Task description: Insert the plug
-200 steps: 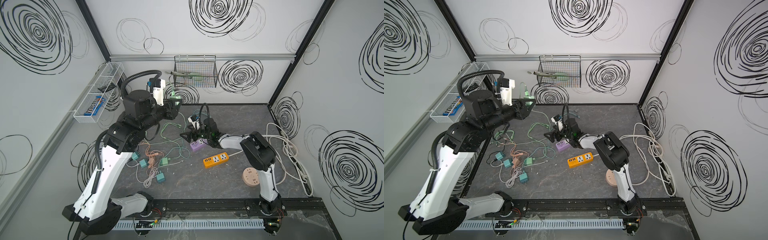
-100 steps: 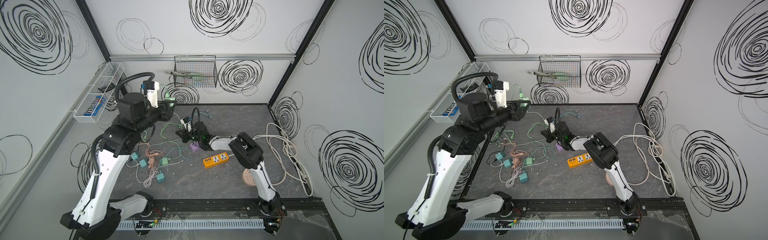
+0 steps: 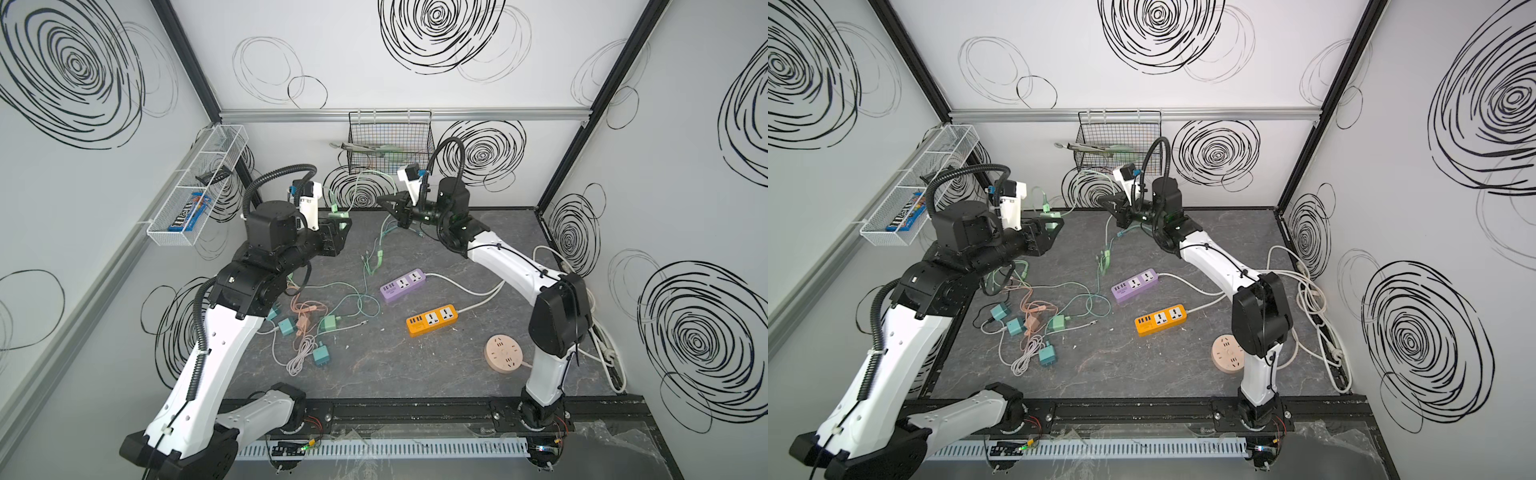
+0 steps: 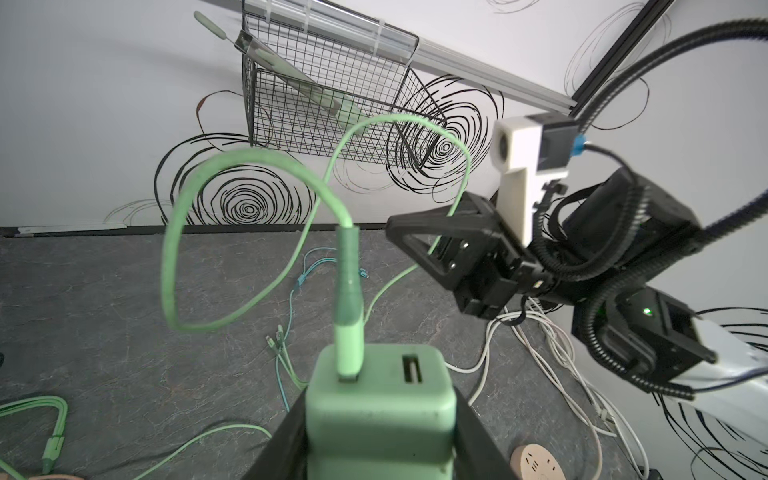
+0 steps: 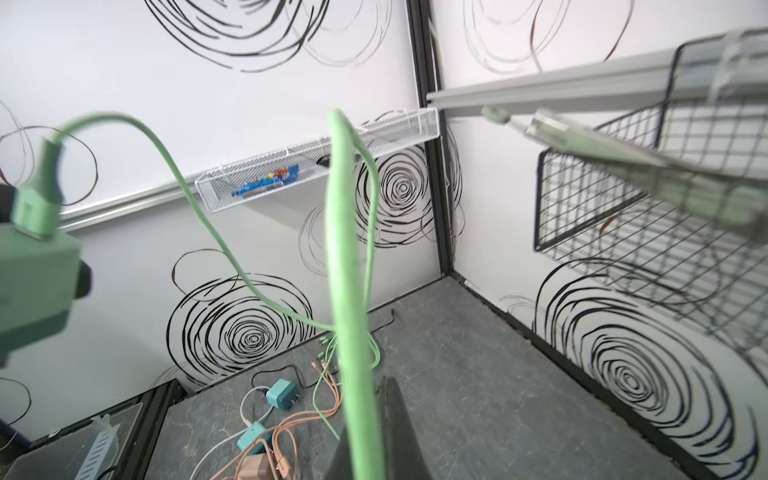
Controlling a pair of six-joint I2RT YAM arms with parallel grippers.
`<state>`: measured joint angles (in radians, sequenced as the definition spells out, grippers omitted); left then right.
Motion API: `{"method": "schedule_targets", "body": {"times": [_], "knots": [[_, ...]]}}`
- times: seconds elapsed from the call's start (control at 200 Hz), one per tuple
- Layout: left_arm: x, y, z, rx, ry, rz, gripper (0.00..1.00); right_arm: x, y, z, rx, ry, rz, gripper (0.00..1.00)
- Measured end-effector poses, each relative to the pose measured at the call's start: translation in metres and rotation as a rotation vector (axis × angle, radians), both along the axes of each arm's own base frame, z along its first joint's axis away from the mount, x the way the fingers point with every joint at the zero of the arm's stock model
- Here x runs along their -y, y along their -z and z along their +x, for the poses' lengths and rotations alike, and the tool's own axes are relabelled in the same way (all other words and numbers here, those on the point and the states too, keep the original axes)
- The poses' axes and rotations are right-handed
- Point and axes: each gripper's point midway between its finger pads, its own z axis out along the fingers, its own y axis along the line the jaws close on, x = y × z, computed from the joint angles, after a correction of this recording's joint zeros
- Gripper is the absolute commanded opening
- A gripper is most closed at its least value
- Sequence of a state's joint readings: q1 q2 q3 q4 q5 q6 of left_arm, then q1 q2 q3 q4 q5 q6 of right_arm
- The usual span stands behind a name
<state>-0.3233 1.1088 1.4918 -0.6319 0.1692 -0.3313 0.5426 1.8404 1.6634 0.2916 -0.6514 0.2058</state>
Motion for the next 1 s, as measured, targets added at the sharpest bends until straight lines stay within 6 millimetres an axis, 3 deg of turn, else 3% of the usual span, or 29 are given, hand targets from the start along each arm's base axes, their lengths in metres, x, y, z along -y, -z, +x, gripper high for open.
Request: {"method": "schedule_targets", "body": {"times": [0.195, 0.51, 0.65, 0.806, 1.001], "knots": [[0.024, -0.006, -0.007, 0.030, 0.086, -0.016, 0.00, 0.039, -0.018, 0.007, -0.023, 0.060, -0.009, 0.00], [0.100, 0.002, -0.021, 0.034, 0.296, 0.027, 0.00, 0.119, -0.081, -0.007, 0.050, 0.178, 0.043, 0.00], [0.124, 0.011, -0.018, 0.013, 0.339, 0.046, 0.00, 0.156, -0.095, -0.007, 0.079, 0.241, 0.053, 0.00], [0.145, 0.015, -0.002, 0.015, 0.359, 0.039, 0.00, 0.194, -0.091, 0.016, 0.077, 0.322, 0.046, 0.00], [0.174, 0.022, 0.037, 0.047, 0.349, 0.029, 0.00, 0.244, -0.081, 0.092, 0.067, 0.418, 0.034, 0.00]]}}
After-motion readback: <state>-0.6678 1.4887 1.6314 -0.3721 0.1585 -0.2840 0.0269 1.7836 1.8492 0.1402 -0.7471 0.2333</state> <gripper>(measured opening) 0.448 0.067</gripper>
